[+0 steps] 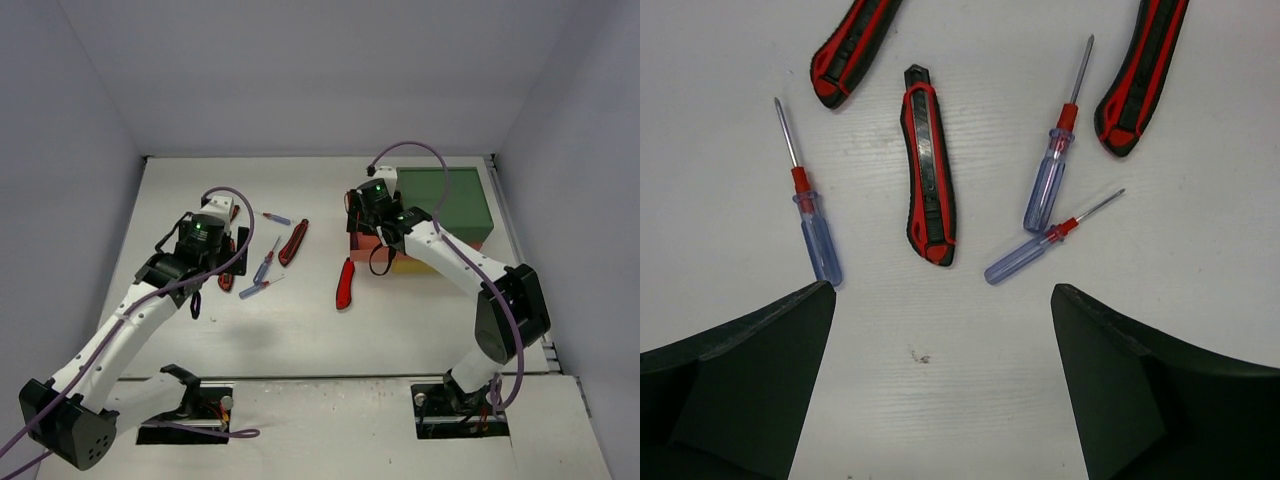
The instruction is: Sort the tools into containers
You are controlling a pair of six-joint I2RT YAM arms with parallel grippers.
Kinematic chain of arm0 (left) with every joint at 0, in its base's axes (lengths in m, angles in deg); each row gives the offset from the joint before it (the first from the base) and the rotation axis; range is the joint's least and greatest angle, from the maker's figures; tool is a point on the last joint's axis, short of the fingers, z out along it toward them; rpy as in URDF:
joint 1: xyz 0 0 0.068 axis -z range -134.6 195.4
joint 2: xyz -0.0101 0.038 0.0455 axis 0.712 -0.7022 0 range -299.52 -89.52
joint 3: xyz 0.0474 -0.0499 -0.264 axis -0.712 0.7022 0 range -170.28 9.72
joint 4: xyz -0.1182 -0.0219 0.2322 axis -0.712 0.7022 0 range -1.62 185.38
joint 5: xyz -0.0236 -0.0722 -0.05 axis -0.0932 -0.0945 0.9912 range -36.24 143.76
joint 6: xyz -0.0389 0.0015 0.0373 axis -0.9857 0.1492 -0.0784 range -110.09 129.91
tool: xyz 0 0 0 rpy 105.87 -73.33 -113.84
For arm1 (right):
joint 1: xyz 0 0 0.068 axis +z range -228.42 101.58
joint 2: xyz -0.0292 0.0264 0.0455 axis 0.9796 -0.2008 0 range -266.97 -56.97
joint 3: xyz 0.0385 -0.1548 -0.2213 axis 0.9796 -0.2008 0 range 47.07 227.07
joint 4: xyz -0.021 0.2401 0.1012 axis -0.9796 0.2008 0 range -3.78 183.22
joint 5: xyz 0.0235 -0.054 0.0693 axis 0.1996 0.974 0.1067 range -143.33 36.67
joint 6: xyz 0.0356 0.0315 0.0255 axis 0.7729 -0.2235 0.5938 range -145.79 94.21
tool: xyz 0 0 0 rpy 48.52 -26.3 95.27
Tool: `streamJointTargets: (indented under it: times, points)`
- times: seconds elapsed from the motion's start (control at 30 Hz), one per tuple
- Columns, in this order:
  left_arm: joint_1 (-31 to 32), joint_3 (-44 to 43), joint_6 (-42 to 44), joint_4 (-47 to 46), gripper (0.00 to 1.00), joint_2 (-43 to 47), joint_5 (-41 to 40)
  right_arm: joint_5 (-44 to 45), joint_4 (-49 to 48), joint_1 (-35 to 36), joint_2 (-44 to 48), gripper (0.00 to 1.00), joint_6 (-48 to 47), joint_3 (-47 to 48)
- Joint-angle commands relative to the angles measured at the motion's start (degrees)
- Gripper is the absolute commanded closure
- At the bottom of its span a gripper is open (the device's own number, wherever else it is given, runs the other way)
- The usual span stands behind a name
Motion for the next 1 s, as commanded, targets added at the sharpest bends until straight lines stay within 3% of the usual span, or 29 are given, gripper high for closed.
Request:
streamJointTargets:
  times: [0.0, 0.2, 0.53, 0.77, 0.97]
  points:
    - [-0.7, 1.1, 6.4, 0.8, 0.15, -2.2, 7.7, 0.0, -2.0, 0.3, 7.7, 0.36, -2.2, 1.8]
    - [-1.4, -2.9, 11.7, 3.5, 0.32, -12.3, 13.4, -0.3, -2.1, 0.3, 11.5, 0.35, -6.1, 2.1]
    - [-1.2, -7.6, 15.1, 4.3, 0.40, -29.2, 19.8, -0.3, -2.1, 0.2, 17.5, 0.34, -7.2, -3.8]
    - [0.6, -9.2, 17.2, 3.6, 0.42, -36.5, 18.7, -0.6, -2.1, 0.1, 19.8, 0.34, -7.1, -7.4]
    - [3.0, -9.5, 14.8, 3.0, 0.53, -41.9, 17.6, -0.7, -2.1, -0.1, 19.9, 0.34, -7.6, -7.6]
